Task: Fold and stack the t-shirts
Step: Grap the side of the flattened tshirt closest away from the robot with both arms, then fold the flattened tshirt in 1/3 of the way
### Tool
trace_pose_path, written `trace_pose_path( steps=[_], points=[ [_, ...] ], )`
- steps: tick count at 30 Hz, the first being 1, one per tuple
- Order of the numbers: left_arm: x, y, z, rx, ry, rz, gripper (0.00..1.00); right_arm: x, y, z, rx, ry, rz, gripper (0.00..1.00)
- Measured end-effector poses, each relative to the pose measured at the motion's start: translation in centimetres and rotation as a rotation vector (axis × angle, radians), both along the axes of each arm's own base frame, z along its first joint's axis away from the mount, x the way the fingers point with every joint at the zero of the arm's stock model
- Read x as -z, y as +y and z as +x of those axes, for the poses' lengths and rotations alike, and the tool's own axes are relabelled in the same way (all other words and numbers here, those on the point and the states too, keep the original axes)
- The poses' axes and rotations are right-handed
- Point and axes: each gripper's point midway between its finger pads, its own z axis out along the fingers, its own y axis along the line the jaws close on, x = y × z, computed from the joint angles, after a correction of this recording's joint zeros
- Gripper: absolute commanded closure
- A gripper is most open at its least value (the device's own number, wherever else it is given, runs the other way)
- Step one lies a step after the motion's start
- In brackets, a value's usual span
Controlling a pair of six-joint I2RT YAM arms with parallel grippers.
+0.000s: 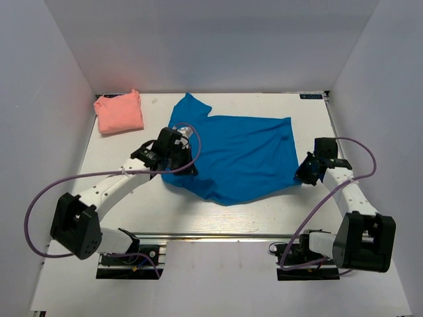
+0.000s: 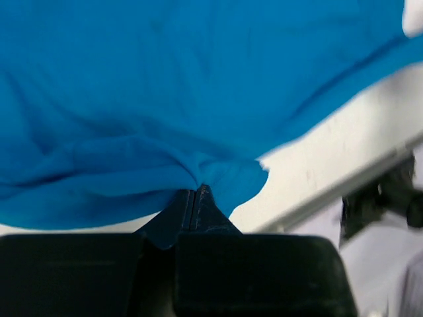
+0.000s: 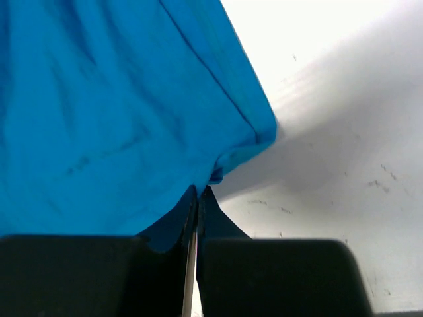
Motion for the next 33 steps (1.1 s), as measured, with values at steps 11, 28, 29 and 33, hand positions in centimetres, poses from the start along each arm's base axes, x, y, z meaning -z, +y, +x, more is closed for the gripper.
trace_pose_path(
  steps=[11,28,29,33],
  points=[
    [-2.5,3.0,8.2,-0.259,-0.182,0.154,1.00,-1.2,-0.7,5.1,0.010,-0.003,-0.026,1.00],
    [-0.8,5.5,14.4,-0.341,-0.251,0.276,1.00,-1.5,-2.1,10.8,-0.011,-0.002,-0.093,1.00],
    [-0.7,5.7,14.7,-0.345,-0.254,0.278,1.00,-1.3,-2.1,11.0,-0.013,0.003,-0.094,1.00],
    [0.3,6.0,15.7,-0.349,-0.246,0.294,1.00,-0.6,-2.1,11.6,-0.018,0.022,-0.095,1.00]
  ],
)
